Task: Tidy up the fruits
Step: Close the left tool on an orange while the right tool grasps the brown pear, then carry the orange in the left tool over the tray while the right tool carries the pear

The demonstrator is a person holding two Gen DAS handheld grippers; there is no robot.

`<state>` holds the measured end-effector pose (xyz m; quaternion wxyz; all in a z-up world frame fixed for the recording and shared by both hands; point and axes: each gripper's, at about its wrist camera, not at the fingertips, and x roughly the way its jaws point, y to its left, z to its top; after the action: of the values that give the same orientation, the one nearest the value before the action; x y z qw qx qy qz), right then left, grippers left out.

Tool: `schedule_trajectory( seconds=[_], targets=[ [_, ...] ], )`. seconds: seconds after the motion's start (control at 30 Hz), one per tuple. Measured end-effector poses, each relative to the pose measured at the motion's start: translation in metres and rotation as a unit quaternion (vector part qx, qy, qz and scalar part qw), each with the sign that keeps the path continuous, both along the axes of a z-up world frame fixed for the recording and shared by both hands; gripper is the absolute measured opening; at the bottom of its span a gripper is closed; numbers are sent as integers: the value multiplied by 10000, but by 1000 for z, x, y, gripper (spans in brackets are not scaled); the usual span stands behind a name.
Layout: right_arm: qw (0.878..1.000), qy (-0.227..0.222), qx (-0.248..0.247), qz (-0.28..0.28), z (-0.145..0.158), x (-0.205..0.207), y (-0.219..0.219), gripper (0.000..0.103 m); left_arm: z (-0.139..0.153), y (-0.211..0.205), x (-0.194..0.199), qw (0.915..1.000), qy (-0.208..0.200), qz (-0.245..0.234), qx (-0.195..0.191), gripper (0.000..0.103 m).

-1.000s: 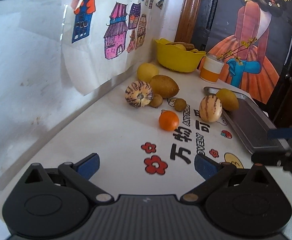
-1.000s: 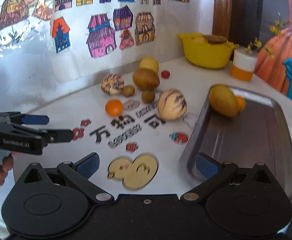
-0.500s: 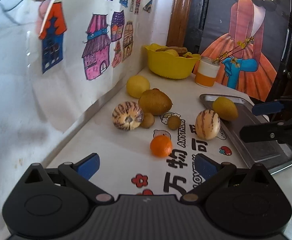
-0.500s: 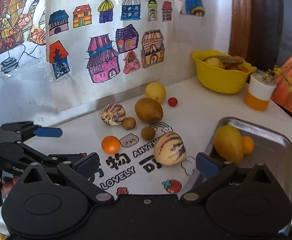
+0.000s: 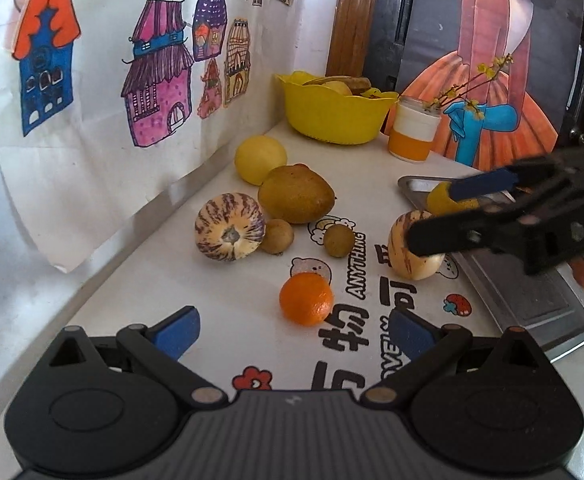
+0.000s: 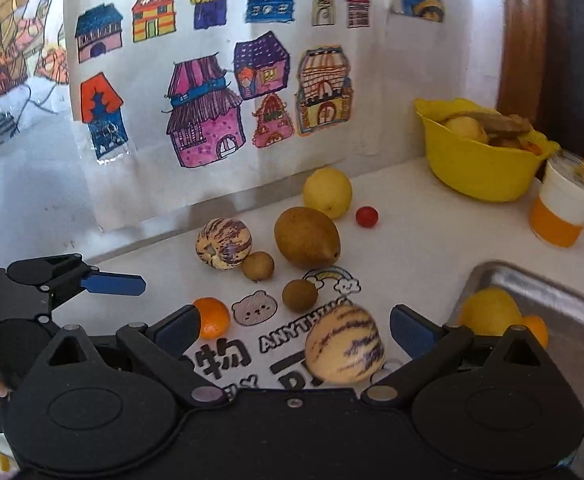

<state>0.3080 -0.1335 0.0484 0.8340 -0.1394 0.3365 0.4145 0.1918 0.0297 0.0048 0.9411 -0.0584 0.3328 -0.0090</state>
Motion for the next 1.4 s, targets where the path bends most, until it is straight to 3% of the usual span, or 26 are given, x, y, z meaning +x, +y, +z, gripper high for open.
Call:
schedule_trajectory(
  seconds=[0.27,0.57,0.77,1.13,1.4],
  targets=[
    [9982,-304,-351,372,0,57,38,90,-5,-8,9,9999,-14,66,-99,80],
    [9987,471,-113,187,-26,98,65,74,-7,-5,18,9996,57,246,-150,52],
    [9975,685,-172,90,-40,105,80,64,-8,-5,21,9996,46,235,-179,37],
    [9980,635,-63,18,-43,107,83,61,-8,-7,26,9992,54,312,-258,35],
    [9976,544,415,-121,-41,99,71,60,-7,-4,21,9986,79,378,-356,35]
  ],
)
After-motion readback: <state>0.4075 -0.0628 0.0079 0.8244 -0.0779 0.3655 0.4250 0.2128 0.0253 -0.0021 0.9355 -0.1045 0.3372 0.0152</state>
